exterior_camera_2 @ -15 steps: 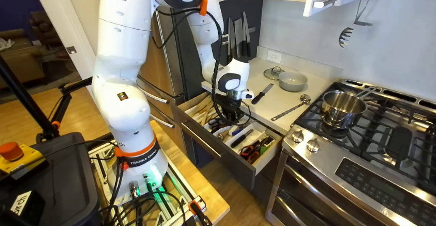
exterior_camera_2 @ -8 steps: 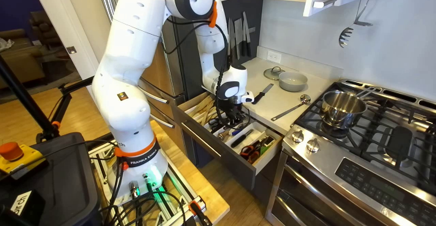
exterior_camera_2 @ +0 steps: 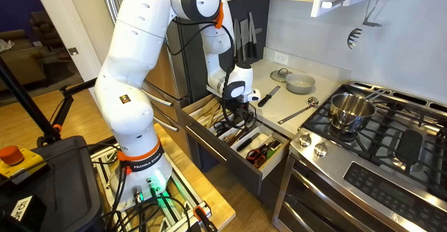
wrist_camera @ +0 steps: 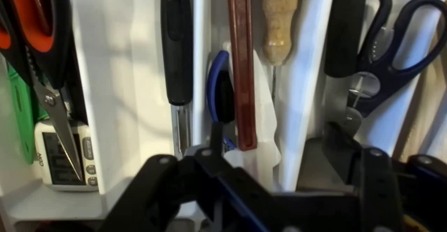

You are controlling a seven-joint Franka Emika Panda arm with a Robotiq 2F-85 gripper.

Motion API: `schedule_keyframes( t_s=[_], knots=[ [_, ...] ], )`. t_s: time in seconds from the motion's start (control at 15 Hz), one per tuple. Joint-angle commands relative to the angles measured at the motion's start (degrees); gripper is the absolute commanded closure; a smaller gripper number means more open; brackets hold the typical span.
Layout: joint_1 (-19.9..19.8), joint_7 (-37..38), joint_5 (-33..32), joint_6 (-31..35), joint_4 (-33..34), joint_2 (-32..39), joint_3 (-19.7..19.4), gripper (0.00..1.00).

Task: Remove all the utensils on the cabinet top and put each utensil in a different compartment of the drawer starting with the wooden ladle into the left most compartment then the black spatula into the second far left compartment and continue with the same sequence up to the black knife

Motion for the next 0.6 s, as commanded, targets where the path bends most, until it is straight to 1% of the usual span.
schedule_keyframes(
  t_s=[0.0,0.07,0.27,0.4,0.53],
  knots=[
    [-2.4,0.9,0.8,-3.2,-2.8,-6.8,3.1,0.00],
    [-1.6,1.6,0.4,-3.6,-3.4,-8.8,2.4,0.00],
    [1.6,4.8,-1.5,0.6,-3.1,-12.8,-1.5,0.00],
    [3.4,7.6,-2.6,3.6,-1.7,-13.6,-4.3,0.00],
    [4.7,9.5,-3.6,4.5,0.6,-13.0,-6.7,0.00]
  ],
)
